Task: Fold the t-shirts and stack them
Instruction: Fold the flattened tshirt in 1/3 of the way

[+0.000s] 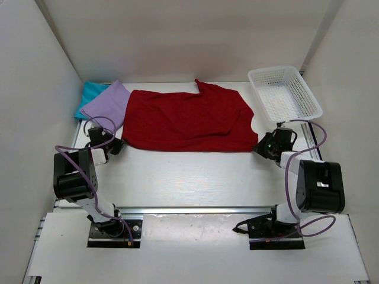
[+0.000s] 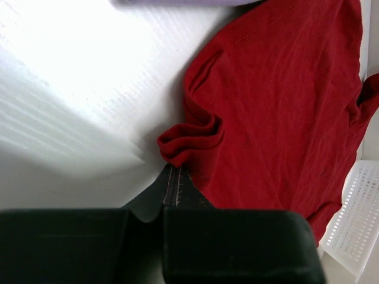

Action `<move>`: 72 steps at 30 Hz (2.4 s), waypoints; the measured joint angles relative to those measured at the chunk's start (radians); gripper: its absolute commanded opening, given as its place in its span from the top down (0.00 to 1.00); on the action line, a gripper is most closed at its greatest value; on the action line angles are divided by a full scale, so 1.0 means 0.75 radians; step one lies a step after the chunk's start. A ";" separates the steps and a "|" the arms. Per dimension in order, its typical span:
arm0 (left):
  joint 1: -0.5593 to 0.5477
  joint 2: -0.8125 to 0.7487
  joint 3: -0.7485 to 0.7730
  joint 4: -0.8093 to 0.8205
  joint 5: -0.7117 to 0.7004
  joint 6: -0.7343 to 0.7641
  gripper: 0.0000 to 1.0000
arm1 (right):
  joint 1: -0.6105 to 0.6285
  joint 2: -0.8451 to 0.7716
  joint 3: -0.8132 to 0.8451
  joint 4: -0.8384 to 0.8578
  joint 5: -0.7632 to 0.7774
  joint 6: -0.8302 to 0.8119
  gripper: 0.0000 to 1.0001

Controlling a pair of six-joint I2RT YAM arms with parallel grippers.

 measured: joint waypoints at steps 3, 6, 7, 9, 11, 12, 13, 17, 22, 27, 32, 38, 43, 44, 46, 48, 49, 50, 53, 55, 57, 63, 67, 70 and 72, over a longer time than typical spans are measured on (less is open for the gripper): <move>-0.001 -0.002 0.018 -0.015 -0.003 0.012 1.00 | -0.007 0.007 0.026 0.006 -0.001 0.005 1.00; -0.001 -0.022 0.013 -0.041 -0.008 0.027 1.00 | -0.003 -0.040 0.011 -0.010 0.016 0.011 1.00; 0.002 -0.038 0.004 -0.046 -0.007 0.028 1.00 | -0.003 -0.080 -0.010 -0.021 0.022 0.016 1.00; 0.004 -0.095 -0.046 -0.048 -0.001 0.028 1.00 | -0.009 -0.187 -0.078 -0.031 0.021 0.030 1.00; 0.016 -0.200 -0.136 -0.068 0.013 0.033 1.00 | -0.035 -0.324 -0.177 -0.050 0.010 0.053 1.00; 0.029 -0.256 -0.179 -0.088 0.028 0.042 1.00 | -0.054 -0.400 -0.228 -0.077 0.006 0.066 1.00; 0.047 -0.315 -0.216 -0.117 0.041 0.056 1.00 | -0.072 -0.469 -0.269 -0.109 0.000 0.081 1.00; 0.178 -0.575 -0.349 -0.250 0.129 0.133 1.00 | -0.190 -0.824 -0.396 -0.290 -0.052 0.140 1.00; 0.268 -0.813 -0.382 -0.532 0.183 0.277 1.00 | -0.252 -1.102 -0.302 -0.617 -0.060 0.127 1.00; 0.149 -1.008 -0.379 -0.776 0.113 0.373 1.00 | -0.141 -1.225 -0.179 -0.852 0.036 0.104 0.98; 0.100 -1.030 -0.358 -0.928 0.108 0.395 0.68 | -0.044 -1.270 -0.110 -1.038 0.152 0.071 0.69; 0.141 -1.007 -0.332 -0.971 0.132 0.380 0.47 | -0.015 -1.225 -0.055 -1.092 0.212 -0.016 0.69; 0.083 -1.033 -0.310 -0.843 0.156 0.347 0.60 | 0.101 -1.100 -0.092 -0.940 0.146 -0.023 1.00; 0.039 -1.045 -0.313 -0.799 0.160 0.337 0.68 | 0.163 -1.073 -0.113 -0.894 0.147 -0.011 1.00; -0.047 -1.066 -0.320 -0.709 0.171 0.315 0.70 | 0.304 -0.987 -0.164 -0.794 0.148 0.012 1.00; -0.127 -1.069 -0.325 -0.628 0.170 0.302 0.76 | 0.401 -0.892 -0.197 -0.696 0.140 0.021 1.00; -0.171 -1.063 -0.326 -0.584 0.160 0.291 0.77 | 0.417 -0.824 -0.211 -0.638 0.126 0.024 1.00; -0.213 -1.054 -0.326 -0.546 0.149 0.284 0.77 | 0.415 -0.768 -0.221 -0.590 0.116 0.027 1.00; -0.374 -0.990 -0.323 -0.431 0.086 0.267 0.75 | 0.394 -0.637 -0.233 -0.467 0.095 0.030 1.00; -0.494 -0.905 -0.308 -0.361 0.046 0.258 0.74 | 0.393 -0.560 -0.233 -0.386 0.090 0.029 1.00; -0.607 -0.808 -0.297 -0.291 0.013 0.248 0.72 | 0.394 -0.505 -0.233 -0.325 0.083 0.028 1.00; -0.797 -0.609 -0.297 -0.131 -0.041 0.218 0.72 | 0.397 -0.350 -0.231 -0.172 0.058 0.024 1.00; -0.849 -0.543 -0.304 -0.065 -0.052 0.211 0.72 | 0.411 -0.260 -0.205 -0.119 0.051 0.024 1.00; -0.861 -0.531 -0.335 -0.017 -0.051 0.211 0.72 | 0.415 -0.187 -0.156 -0.094 0.037 0.020 1.00; -0.850 -0.529 -0.372 0.008 -0.049 0.211 0.72 | 0.428 -0.133 -0.110 -0.082 0.039 0.017 0.99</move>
